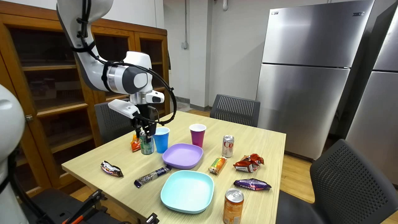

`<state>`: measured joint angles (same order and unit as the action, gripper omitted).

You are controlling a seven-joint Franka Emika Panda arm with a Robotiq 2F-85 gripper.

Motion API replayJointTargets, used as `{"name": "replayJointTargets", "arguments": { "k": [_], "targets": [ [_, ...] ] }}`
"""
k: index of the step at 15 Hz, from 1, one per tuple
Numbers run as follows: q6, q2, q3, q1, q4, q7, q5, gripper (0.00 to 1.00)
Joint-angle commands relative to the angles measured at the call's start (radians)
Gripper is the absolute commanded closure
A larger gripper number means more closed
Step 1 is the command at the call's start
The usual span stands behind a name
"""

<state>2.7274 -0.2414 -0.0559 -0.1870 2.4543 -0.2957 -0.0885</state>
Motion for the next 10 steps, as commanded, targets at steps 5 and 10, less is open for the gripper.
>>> {"name": "replayJointTargets", "arguments": {
  "k": [5,10],
  "targets": [
    [-0.018,0.111,0.079,0.043,0.12,-0.122,0.011,0.63],
    [-0.002,0.121,0.153,0.076,0.16,-0.219,0.033,0.63]
  ]
}}
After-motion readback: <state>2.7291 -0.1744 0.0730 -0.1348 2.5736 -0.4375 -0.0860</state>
